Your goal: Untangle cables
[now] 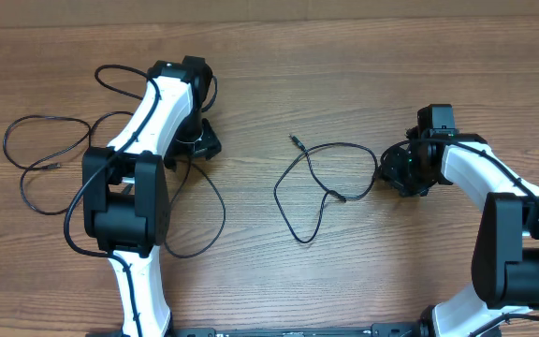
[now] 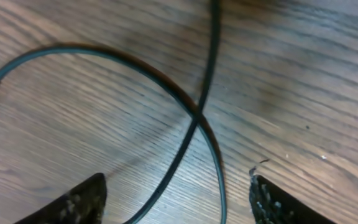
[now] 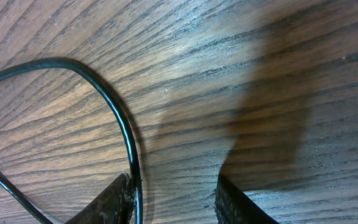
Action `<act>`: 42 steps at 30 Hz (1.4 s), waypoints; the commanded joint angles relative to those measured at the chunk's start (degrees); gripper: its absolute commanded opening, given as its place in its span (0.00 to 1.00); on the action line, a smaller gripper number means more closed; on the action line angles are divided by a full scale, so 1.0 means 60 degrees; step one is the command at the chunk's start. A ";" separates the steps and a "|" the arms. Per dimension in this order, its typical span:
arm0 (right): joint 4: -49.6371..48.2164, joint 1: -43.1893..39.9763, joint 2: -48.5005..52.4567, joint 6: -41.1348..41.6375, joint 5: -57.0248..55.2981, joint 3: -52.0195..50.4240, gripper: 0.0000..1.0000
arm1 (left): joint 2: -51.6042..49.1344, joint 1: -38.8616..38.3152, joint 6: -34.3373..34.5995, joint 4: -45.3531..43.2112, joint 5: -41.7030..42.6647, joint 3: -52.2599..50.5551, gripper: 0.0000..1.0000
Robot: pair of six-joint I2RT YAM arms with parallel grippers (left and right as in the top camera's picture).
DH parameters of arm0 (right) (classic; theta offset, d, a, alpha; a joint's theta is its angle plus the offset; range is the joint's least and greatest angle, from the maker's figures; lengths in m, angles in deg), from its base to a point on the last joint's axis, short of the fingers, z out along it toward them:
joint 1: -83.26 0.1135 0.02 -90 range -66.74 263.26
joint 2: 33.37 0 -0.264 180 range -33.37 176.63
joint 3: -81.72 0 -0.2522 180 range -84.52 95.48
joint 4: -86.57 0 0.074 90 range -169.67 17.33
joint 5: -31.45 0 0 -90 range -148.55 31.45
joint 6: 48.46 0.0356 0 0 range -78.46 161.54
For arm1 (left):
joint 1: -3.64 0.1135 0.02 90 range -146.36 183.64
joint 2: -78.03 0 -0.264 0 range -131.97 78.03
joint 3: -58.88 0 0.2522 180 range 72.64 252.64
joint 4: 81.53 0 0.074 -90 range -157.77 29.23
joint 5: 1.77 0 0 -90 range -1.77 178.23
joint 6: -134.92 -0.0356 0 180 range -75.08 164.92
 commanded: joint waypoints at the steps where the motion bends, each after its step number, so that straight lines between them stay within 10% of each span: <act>1: -0.0051 -0.0033 0.0055 0.0040 -0.0073 0.0193 0.41 | -0.0029 0.0047 0.0969 -0.0262 -0.0197 -0.0634 0.70; 9: -0.0047 -0.0033 0.0055 0.0040 -0.0073 0.0193 0.42 | -0.0029 0.0029 0.1661 -0.3009 0.1096 -0.2623 0.32; 12: -0.0051 -0.0033 0.0055 0.0040 -0.0073 0.0193 0.41 | -0.0029 0.0004 0.1060 -0.4044 0.1905 -0.3038 0.04; 21: -0.0051 -0.0033 0.0055 0.0036 -0.0080 0.0193 0.42 | 0.0404 0.0004 -0.2193 -0.4258 0.4058 -0.2073 0.04; 36: -0.0051 -0.0033 0.0055 0.0036 -0.0102 0.0193 0.42 | 0.4284 -0.0204 -0.4710 -0.4965 0.0743 -0.1344 0.04; 42: -0.0051 -0.0033 0.0055 0.0040 -0.0106 0.0193 0.42 | 0.4328 -0.0240 -0.3949 -0.3858 0.0805 -0.1355 0.04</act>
